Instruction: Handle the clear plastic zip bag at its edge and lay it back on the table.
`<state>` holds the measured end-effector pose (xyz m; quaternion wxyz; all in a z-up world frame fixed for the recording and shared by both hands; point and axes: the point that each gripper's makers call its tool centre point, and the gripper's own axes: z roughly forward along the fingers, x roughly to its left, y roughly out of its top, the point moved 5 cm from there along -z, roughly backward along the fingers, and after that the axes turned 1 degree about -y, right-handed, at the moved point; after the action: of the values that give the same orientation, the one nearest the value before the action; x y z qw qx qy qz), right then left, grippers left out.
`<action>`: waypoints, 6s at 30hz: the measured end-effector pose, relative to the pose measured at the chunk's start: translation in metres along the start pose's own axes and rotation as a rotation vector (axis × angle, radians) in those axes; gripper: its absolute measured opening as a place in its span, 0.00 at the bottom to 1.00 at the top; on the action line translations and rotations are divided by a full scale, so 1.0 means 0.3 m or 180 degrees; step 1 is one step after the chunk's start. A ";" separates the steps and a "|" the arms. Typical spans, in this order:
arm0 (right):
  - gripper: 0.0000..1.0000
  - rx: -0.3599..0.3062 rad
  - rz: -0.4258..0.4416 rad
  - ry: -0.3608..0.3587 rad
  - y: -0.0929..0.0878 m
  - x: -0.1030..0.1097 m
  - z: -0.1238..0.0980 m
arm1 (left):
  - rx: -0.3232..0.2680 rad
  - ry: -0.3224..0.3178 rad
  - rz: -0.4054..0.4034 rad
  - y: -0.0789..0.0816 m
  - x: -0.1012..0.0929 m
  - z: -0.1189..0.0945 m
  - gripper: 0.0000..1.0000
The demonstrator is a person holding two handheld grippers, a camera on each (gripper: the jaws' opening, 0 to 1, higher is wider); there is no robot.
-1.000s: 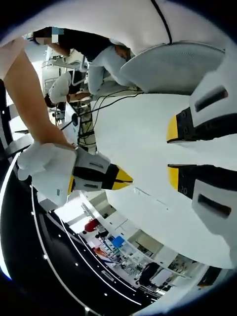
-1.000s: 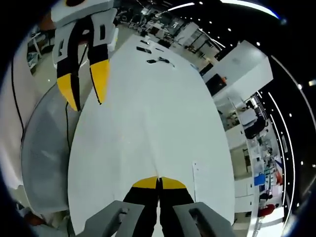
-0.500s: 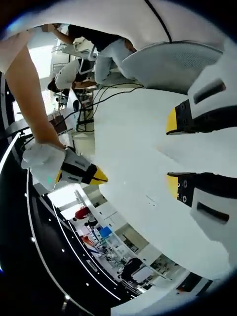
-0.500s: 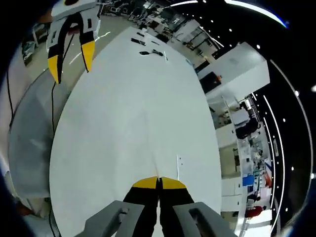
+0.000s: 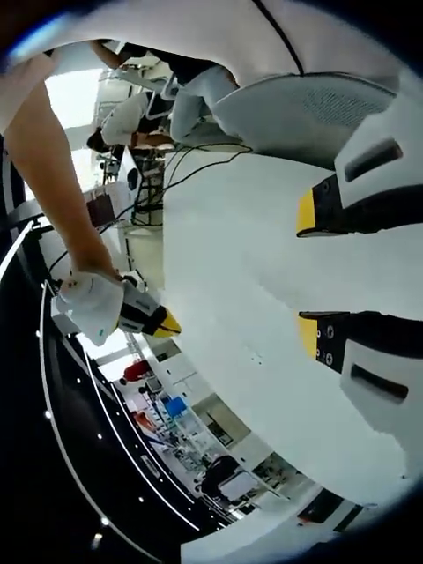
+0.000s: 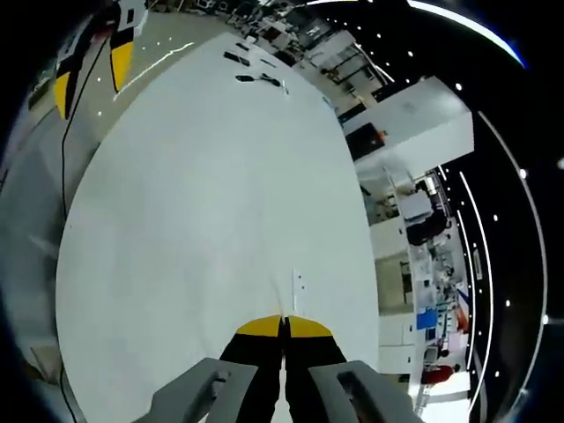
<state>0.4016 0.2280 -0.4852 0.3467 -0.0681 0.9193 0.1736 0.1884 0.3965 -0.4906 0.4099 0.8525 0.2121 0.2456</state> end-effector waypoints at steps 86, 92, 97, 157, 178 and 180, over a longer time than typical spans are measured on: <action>0.00 0.0004 0.0291 0.0240 -0.031 0.576 0.293 | 0.0214 -0.0082 -0.0376 -0.119 -0.017 0.082 0.36; 0.00 0.0000 0.0357 0.0314 -0.026 0.603 0.298 | 0.0231 -0.0088 -0.0389 -0.130 -0.019 0.082 0.35; 0.00 -0.0024 0.0351 0.0381 -0.011 0.625 0.303 | 0.0245 -0.0091 -0.0411 -0.143 -0.024 0.084 0.35; 0.36 -0.0096 0.1014 0.0842 -0.030 0.791 0.204 | 0.0413 -0.0149 -0.0594 -0.277 -0.148 0.062 0.35; 0.57 -0.0449 0.2164 0.0783 -0.058 0.849 0.057 | 0.0397 -0.0139 -0.0806 -0.377 -0.193 0.076 0.40; 0.58 -0.0459 0.2218 0.0784 -0.066 0.856 0.045 | 0.0408 -0.0135 -0.0825 -0.399 -0.194 0.081 0.40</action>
<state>0.2220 0.2133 -0.6697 0.1480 0.2042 0.9075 0.3359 0.1377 0.4179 -0.6142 0.3872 0.8474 0.3269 0.1585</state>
